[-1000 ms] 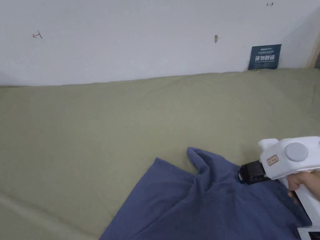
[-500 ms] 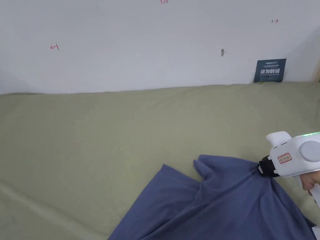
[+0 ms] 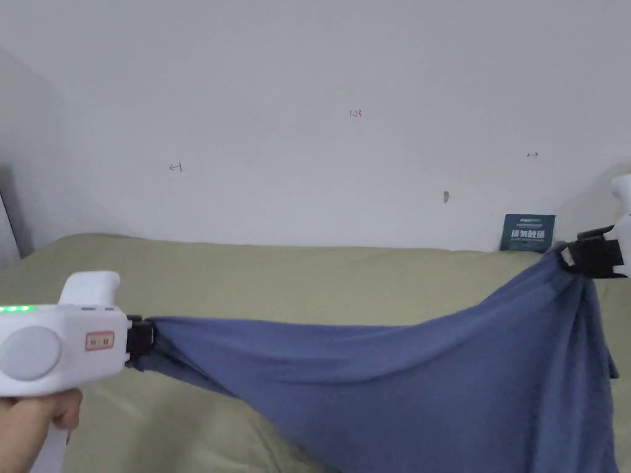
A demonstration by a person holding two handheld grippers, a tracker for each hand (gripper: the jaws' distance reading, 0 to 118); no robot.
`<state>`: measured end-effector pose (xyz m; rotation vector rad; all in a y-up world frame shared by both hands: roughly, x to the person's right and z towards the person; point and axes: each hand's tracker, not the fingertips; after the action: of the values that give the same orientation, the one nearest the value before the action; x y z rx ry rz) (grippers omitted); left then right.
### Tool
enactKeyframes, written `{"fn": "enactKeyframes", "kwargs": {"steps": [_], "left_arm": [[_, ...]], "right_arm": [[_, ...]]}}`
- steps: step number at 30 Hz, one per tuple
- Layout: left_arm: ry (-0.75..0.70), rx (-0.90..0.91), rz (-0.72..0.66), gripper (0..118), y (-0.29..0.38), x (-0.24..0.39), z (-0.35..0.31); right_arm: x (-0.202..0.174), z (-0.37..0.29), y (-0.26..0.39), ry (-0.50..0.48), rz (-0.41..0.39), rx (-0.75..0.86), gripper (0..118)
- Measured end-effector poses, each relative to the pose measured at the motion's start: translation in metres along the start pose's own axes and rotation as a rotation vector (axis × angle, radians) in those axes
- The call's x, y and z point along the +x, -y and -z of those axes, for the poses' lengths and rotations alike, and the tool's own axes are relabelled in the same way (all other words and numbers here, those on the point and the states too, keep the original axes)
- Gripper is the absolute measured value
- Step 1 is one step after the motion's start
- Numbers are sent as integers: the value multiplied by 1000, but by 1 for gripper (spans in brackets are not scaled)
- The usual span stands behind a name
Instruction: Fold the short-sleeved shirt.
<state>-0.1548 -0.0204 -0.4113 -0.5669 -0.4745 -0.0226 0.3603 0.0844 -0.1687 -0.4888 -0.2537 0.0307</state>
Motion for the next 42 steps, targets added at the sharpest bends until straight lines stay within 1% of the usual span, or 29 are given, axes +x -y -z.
{"fn": "enactKeyframes", "kwargs": {"steps": [2,3,5,6,8,13,15,17,20,26,28,30,36,42], "left_arm": [[17,78,-26,0,-35,1,-19],[8,104,-21,0,-53,3,-28],[-6,143,-14,0,-82,9,-44],[-13,150,-11,0,-96,12,-50],[-28,165,5,0,-122,16,-59],[-79,164,45,0,-165,23,-67],[-88,166,38,0,-175,24,-68],[-100,166,44,0,-181,26,-67],[-120,165,63,0,-189,31,-64],[-157,172,46,0,-217,38,-40],[-160,172,40,0,-231,42,-32],[-166,178,69,0,-248,47,-21],[-202,198,57,0,-290,57,16],[-228,211,44,0,-325,62,66]], "right_arm": [[5,-31,-17,11,30,62,3],[7,-44,-25,37,34,90,3],[10,-64,-40,79,15,127,3],[13,-71,-45,90,30,141,3],[17,-80,-56,108,70,167,3],[25,-81,-73,130,114,205,3],[25,-76,-77,130,145,208,3],[26,-69,-82,132,158,210,3],[26,-59,-90,142,159,216,3],[33,-28,-123,157,168,226,3],[36,-14,-137,173,159,222,3],[41,-1,-155,193,144,224,3],[59,35,-202,211,163,242,3],[68,80,-237,241,161,244,3]]}}
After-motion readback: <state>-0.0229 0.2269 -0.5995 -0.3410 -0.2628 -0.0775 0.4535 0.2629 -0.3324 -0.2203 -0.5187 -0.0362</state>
